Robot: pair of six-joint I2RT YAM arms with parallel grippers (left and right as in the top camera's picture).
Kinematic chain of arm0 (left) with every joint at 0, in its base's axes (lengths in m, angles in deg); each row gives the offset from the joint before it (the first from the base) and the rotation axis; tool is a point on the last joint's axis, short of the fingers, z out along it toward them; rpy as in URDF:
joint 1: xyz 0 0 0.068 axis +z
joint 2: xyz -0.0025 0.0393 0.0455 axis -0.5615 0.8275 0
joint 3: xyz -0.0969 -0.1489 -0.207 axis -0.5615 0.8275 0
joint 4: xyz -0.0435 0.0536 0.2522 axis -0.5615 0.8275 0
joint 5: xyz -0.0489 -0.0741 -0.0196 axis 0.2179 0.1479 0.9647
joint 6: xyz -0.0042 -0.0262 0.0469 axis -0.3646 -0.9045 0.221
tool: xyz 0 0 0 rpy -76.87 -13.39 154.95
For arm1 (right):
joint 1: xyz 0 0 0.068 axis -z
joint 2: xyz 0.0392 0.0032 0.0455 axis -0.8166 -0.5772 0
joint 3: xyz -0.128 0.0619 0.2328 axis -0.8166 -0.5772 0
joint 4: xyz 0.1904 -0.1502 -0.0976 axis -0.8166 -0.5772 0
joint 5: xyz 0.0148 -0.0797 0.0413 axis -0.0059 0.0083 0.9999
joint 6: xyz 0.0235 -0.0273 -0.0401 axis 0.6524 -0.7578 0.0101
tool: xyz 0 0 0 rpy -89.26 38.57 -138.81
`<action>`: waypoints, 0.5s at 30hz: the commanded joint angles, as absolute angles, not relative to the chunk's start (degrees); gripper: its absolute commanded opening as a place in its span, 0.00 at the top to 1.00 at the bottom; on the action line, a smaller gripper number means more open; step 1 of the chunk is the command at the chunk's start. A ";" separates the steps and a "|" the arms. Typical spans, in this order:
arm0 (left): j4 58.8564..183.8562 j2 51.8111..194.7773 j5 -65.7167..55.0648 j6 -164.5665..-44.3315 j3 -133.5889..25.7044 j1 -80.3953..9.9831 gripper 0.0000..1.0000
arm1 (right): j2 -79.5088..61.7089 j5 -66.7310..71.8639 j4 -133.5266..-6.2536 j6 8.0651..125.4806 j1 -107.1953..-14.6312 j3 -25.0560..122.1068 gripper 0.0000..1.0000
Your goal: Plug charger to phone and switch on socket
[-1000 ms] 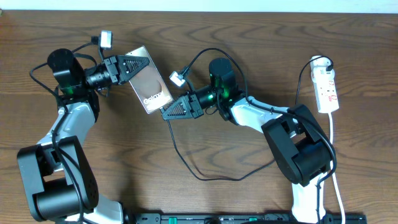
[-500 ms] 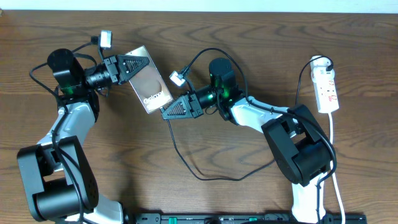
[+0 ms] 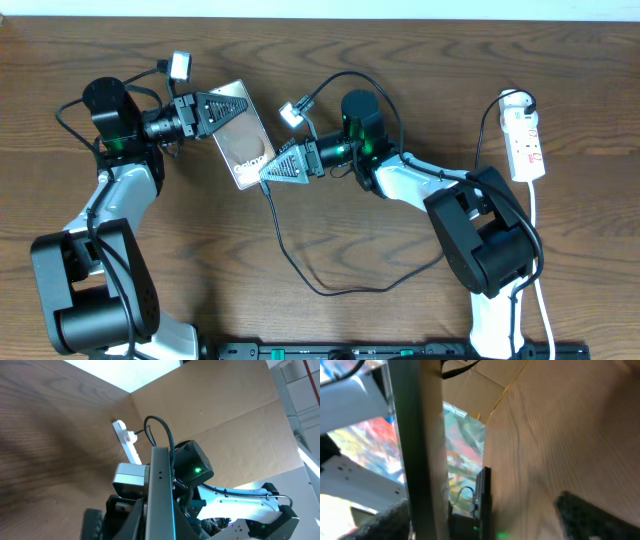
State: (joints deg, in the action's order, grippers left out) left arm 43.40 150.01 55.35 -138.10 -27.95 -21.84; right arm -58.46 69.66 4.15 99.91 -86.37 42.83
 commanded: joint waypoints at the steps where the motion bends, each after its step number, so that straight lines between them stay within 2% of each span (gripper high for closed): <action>1: 43.12 150.01 57.10 -138.29 -28.26 -21.97 0.92 | -58.02 69.02 4.08 99.58 -86.08 43.55 0.01; 15: 43.60 150.01 57.10 -137.05 -28.26 -20.90 0.93 | -58.02 69.02 4.06 101.59 -84.16 43.55 0.01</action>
State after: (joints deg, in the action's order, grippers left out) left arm 43.53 150.01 55.50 -137.40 -27.95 -21.78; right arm -58.46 69.28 4.08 100.26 -85.84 42.83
